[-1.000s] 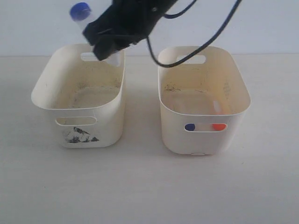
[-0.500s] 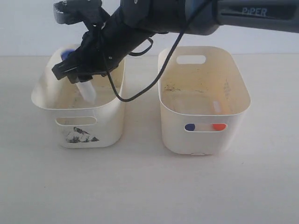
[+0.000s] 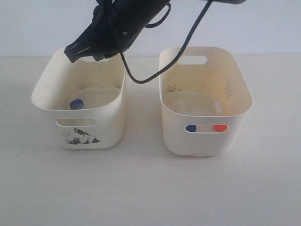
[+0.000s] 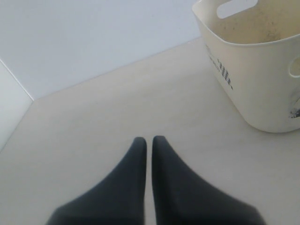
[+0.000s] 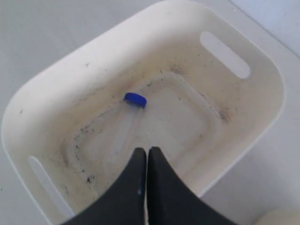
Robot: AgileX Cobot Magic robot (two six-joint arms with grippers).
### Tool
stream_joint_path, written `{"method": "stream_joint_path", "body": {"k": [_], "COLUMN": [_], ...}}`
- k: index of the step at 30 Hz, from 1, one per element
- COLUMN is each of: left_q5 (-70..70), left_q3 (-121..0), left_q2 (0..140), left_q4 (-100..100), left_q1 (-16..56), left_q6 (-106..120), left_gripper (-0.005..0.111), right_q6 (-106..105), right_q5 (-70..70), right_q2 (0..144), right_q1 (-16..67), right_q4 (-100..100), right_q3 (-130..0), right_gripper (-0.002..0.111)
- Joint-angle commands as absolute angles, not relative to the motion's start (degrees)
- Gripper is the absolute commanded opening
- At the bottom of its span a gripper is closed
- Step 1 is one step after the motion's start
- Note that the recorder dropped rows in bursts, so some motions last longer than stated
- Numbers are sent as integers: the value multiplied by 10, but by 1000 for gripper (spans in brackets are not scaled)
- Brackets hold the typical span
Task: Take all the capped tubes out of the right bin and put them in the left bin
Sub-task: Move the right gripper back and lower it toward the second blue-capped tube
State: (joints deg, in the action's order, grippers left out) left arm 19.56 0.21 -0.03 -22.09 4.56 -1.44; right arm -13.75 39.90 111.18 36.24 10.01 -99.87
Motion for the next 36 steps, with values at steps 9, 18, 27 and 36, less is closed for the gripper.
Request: {"method": "stream_joint_path", "body": {"k": [9, 18, 27, 36], "left_q5": [193, 193, 193, 193], "left_q3": [0, 0, 0, 0], "left_q2": [0, 0, 0, 0], "left_q4": [-219, -219, -219, -219], "left_q1": [49, 49, 49, 49], "left_q6": [-20, -20, -20, -20], "left_gripper": [4, 4, 4, 4], "right_q6": [-71, 30, 110, 112], "right_q5": [599, 700, 700, 698], "right_q2": [1071, 1073, 1085, 1127], "right_q1": [233, 187, 187, 187], "right_q4": [72, 34, 29, 32], "right_q3": [-1000, -1000, -982, -932], "right_gripper": [0, 0, 0, 0]}}
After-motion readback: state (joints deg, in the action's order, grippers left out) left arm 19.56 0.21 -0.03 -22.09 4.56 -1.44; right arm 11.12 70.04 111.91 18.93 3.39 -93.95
